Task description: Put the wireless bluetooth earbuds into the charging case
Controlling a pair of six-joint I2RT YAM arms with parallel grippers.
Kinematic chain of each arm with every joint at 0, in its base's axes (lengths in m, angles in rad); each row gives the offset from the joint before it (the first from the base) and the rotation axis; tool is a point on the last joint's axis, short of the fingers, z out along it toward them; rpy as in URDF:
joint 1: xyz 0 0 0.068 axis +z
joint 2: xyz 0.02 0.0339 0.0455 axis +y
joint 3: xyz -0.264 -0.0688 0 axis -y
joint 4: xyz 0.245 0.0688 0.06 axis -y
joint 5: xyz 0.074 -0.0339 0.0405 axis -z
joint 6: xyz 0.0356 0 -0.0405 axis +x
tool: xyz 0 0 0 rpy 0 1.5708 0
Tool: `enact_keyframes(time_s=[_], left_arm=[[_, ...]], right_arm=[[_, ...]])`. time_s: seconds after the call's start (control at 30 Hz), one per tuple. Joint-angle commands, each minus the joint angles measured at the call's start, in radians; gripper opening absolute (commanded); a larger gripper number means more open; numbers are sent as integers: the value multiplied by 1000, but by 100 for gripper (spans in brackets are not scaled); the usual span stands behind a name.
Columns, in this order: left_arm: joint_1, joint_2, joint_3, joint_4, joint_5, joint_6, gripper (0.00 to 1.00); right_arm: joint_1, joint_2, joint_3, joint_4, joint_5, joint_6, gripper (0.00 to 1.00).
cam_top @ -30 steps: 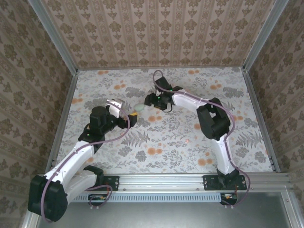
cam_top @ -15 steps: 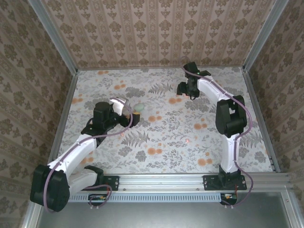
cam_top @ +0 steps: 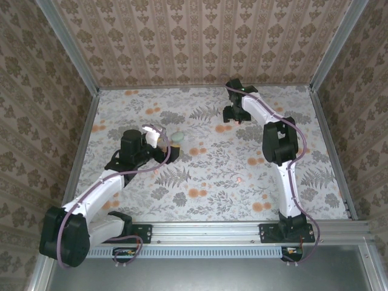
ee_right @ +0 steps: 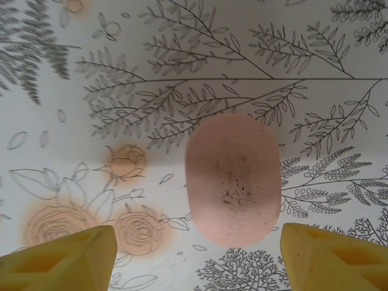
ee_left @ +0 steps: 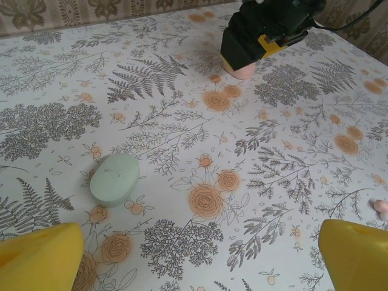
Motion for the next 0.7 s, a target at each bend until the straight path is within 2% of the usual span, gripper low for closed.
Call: enact_keyframes(time_s=[0.0,0.2,0.47,0.67], left_arm=[[7,-21,16,7,15,22,100],[8,-13,11,26,39,26,100],[7,-2,22,11,114,47,100],[9,-19,27,2,134,64,99]], right_arm=[[-8,34,53,-74,47,-24,73],[-20,74,62,-70,13,-39,68],[-24,110,79,-42,4,-104,45],[-23,65,36,-11,22,-147,35]])
